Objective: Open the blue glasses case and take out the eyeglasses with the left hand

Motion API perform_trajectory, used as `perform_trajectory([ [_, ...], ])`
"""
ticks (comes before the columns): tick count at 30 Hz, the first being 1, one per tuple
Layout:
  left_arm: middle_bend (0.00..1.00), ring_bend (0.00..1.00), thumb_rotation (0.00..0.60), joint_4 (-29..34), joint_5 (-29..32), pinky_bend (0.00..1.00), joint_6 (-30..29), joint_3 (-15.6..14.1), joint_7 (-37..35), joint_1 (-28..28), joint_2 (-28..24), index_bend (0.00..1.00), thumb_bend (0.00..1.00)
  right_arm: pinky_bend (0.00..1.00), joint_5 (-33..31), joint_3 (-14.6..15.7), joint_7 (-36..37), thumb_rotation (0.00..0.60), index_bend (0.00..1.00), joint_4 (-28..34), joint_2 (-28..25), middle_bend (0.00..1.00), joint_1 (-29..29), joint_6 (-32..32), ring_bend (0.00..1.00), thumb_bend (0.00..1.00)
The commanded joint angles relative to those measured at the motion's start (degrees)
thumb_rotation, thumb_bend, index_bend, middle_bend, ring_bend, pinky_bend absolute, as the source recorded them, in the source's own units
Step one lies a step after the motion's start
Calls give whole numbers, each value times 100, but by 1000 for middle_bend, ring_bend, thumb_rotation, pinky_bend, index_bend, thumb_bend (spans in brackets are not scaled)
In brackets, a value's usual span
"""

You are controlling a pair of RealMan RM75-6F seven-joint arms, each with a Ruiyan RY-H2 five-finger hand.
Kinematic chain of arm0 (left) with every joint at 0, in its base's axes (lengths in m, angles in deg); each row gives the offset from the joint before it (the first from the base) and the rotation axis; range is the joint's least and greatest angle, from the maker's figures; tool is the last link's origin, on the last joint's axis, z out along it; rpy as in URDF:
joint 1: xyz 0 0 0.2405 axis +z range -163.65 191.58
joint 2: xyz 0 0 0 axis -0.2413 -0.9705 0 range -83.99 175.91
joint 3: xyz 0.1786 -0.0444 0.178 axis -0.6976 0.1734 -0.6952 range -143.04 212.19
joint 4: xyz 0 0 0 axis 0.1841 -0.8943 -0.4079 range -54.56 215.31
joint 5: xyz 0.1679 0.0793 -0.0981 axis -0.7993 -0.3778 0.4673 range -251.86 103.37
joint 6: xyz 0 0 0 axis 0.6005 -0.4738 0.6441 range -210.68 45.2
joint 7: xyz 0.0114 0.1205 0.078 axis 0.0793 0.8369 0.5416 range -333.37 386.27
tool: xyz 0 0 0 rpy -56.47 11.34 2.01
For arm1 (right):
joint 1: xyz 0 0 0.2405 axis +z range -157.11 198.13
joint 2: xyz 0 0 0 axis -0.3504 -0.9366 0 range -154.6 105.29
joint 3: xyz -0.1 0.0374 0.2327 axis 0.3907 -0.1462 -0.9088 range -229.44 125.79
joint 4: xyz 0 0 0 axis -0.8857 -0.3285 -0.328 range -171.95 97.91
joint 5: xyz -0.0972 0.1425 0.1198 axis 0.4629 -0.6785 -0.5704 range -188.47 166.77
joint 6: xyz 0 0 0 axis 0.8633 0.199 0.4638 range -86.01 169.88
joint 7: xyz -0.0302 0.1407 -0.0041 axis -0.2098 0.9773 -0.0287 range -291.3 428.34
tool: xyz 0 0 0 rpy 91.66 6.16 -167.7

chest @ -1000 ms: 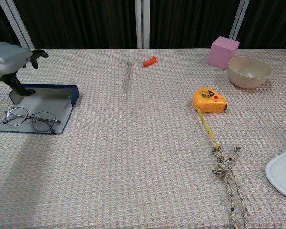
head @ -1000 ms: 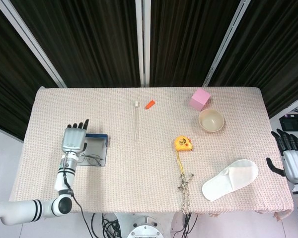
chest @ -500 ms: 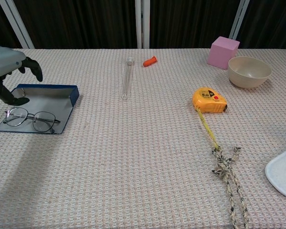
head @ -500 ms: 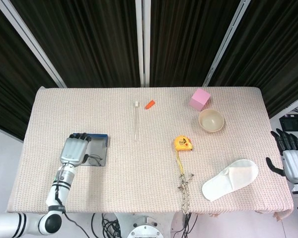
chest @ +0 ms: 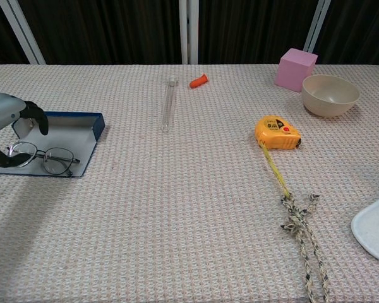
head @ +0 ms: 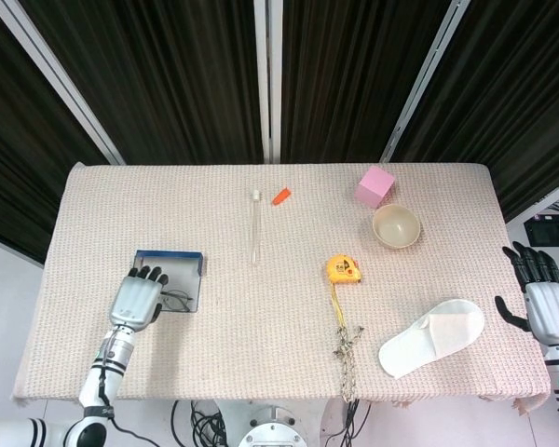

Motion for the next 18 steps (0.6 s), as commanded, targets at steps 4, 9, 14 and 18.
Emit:
perform_trajectory([
  [4, 236, 200, 600, -475, -80, 296, 252, 10, 20, 83, 278, 370, 339, 0, -14, 3, 7, 600, 0, -2, -11, 0, -1, -17, 0, 329],
  [9, 236, 200, 600, -697, -96, 296, 374, 68, 14, 126, 379, 385, 338, 0, -19, 10, 32, 600, 0, -23, -13, 0, -4, -30, 0, 329],
  [14, 236, 200, 600, -958, -305, 296, 429, 92, 22, 141, 469, 397, 339, 0, -13, 15, 20, 600, 0, -27, -6, 0, 2, -38, 0, 329],
  [18, 236, 200, 600, -1012, -328, 296, 504, 127, -5, 182, 487, 441, 341, 0, -15, 14, 8, 600, 0, -21, -6, 0, 4, -39, 0, 329],
])
